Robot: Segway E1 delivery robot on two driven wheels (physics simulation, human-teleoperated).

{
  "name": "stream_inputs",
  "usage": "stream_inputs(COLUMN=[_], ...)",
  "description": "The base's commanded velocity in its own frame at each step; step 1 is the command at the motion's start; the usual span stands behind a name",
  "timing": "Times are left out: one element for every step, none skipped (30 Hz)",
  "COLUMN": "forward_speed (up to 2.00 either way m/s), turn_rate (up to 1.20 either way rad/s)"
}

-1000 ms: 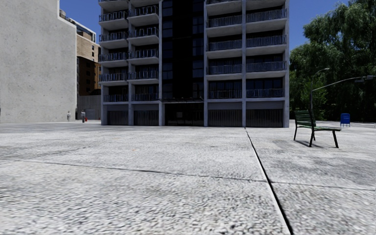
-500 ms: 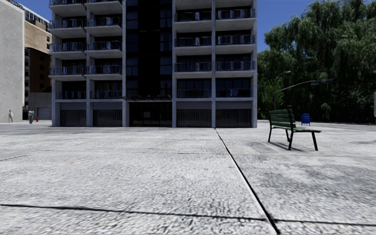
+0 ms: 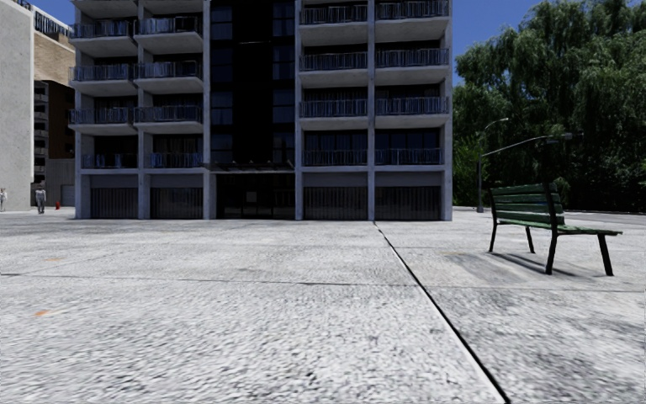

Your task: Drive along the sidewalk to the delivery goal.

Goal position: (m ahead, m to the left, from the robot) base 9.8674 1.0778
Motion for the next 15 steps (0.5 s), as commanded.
stream_inputs(forward_speed=[2.00, 2.00, 2.00, 2.00, 2.00, 2.00, 2.00, 2.00, 2.00, 2.00, 2.00, 2.00, 2.00, 2.00, 2.00], turn_rate=[0.00, 0.00, 0.00, 0.00, 0.00, 0.00, 0.00, 0.00, 0.00, 0.00, 0.00, 0.00, 0.00, 0.00, 0.00])
